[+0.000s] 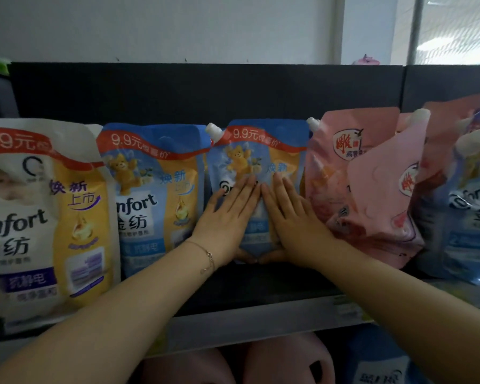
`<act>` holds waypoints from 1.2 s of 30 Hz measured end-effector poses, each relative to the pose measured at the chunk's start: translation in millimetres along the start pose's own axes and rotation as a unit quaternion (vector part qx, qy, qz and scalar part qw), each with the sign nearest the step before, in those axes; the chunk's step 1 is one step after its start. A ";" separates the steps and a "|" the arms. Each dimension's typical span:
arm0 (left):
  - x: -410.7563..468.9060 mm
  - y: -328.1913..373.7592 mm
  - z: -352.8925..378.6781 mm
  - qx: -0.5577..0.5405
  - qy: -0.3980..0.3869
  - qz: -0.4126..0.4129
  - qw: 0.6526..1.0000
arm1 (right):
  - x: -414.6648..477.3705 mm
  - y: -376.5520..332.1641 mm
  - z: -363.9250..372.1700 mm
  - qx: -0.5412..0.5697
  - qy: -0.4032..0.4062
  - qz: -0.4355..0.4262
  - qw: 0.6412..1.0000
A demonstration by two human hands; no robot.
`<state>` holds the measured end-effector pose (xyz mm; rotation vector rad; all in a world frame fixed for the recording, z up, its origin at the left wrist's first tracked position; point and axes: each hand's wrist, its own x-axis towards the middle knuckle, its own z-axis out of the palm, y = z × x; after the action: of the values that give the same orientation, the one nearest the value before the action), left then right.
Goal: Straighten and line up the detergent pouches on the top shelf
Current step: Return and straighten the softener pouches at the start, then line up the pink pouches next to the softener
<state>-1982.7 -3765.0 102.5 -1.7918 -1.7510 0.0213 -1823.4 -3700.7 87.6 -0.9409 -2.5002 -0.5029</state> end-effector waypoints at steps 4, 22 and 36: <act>10.7 -3.1 5.4 -0.007 -0.012 -0.044 0.999 | 23.6 0.9 12.2 -0.012 -0.002 0.013 1.000; -23.0 26.7 -7.7 -0.136 -0.021 -0.020 0.990 | -13.9 -12.3 1.4 0.069 -0.065 0.060 0.994; -54.7 89.7 -38.9 -0.470 0.039 -0.041 0.881 | -108.3 -11.1 -39.3 0.149 0.098 0.130 0.975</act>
<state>-1892.1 -3823.8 72.6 -2.2832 -1.9184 -1.0941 -1747.0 -3784.6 64.6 -1.0243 -2.1572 -0.1245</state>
